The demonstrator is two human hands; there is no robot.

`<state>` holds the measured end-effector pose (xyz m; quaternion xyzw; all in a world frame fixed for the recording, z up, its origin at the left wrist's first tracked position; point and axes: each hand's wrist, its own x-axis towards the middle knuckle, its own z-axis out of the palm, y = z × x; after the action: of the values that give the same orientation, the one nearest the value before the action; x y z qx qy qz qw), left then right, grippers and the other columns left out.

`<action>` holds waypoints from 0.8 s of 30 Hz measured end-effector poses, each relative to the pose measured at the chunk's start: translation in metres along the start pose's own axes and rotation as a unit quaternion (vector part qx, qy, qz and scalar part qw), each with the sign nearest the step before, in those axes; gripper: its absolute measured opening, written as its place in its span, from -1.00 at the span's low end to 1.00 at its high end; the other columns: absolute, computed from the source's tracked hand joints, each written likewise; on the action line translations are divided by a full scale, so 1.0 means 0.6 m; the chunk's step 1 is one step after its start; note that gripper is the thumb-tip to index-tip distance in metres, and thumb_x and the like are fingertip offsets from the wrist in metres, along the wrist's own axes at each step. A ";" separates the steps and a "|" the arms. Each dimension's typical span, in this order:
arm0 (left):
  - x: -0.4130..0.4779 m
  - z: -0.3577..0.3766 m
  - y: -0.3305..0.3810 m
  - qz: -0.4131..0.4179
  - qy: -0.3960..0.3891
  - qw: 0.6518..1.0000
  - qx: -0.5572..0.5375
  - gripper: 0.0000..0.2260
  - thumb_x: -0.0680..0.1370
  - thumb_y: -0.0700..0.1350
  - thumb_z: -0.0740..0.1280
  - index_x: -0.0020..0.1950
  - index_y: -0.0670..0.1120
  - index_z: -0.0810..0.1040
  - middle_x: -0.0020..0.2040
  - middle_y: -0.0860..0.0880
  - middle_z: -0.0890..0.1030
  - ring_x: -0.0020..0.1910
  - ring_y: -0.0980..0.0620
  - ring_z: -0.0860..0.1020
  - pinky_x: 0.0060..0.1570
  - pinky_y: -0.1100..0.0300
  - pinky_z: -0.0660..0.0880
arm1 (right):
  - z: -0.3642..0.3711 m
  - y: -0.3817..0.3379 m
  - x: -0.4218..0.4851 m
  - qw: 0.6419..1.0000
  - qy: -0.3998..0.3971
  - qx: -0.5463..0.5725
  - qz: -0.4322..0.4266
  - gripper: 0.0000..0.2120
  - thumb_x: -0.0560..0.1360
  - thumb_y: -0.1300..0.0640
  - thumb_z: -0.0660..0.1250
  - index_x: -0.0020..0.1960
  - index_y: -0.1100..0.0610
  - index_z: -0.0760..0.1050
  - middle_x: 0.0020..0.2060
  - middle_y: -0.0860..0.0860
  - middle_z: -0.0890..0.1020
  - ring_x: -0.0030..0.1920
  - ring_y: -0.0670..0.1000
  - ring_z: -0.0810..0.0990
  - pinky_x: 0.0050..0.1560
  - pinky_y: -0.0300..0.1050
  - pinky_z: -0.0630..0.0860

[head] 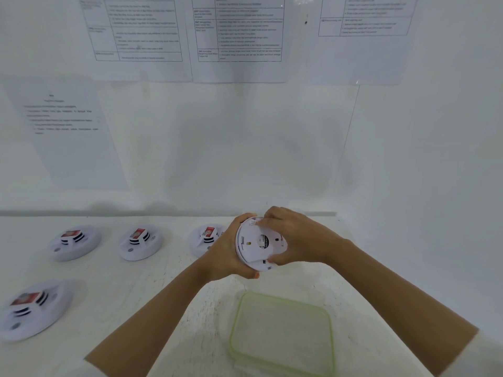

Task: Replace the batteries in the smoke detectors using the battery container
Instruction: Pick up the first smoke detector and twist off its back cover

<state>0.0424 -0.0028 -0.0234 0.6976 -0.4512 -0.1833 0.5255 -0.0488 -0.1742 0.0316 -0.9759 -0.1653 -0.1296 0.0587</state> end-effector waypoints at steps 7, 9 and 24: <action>0.001 -0.004 0.007 0.008 -0.002 1.000 -0.008 -0.19 0.16 -0.33 0.52 0.29 0.03 0.25 0.24 0.08 0.42 0.17 0.33 0.45 0.02 0.40 0.46 | 0.002 0.000 -0.007 0.999 0.038 -0.015 -0.032 -0.41 0.20 -0.05 0.48 0.11 0.27 0.50 -0.08 0.11 0.54 -0.15 0.08 0.52 -0.19 -0.20 0.47; 0.002 -0.005 0.009 0.007 0.000 1.000 -0.006 -0.18 0.16 -0.33 0.53 0.29 0.04 0.25 0.24 0.07 0.42 0.16 0.32 0.45 0.00 0.39 0.47 | 0.001 -0.002 -0.009 0.998 0.049 -0.007 -0.032 -0.40 0.20 -0.04 0.48 0.12 0.26 0.49 -0.07 0.11 0.53 -0.14 0.09 0.52 -0.20 -0.18 0.49; -0.008 -0.009 0.011 0.003 0.003 1.000 -0.017 -0.17 0.15 -0.34 0.52 0.30 0.07 0.25 0.24 0.07 0.43 0.14 0.32 0.46 -0.06 0.34 0.51 | -0.002 -0.001 -0.008 1.000 -0.002 0.000 -0.020 -0.27 0.33 -0.01 0.47 0.39 0.21 0.30 0.19 0.09 0.44 0.13 0.05 0.44 0.08 -0.21 0.40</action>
<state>0.0406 0.0040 -0.0165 0.6878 -0.4490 -0.1872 0.5388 -0.0535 -0.1750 0.0314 -0.9726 -0.1851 -0.1289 0.0558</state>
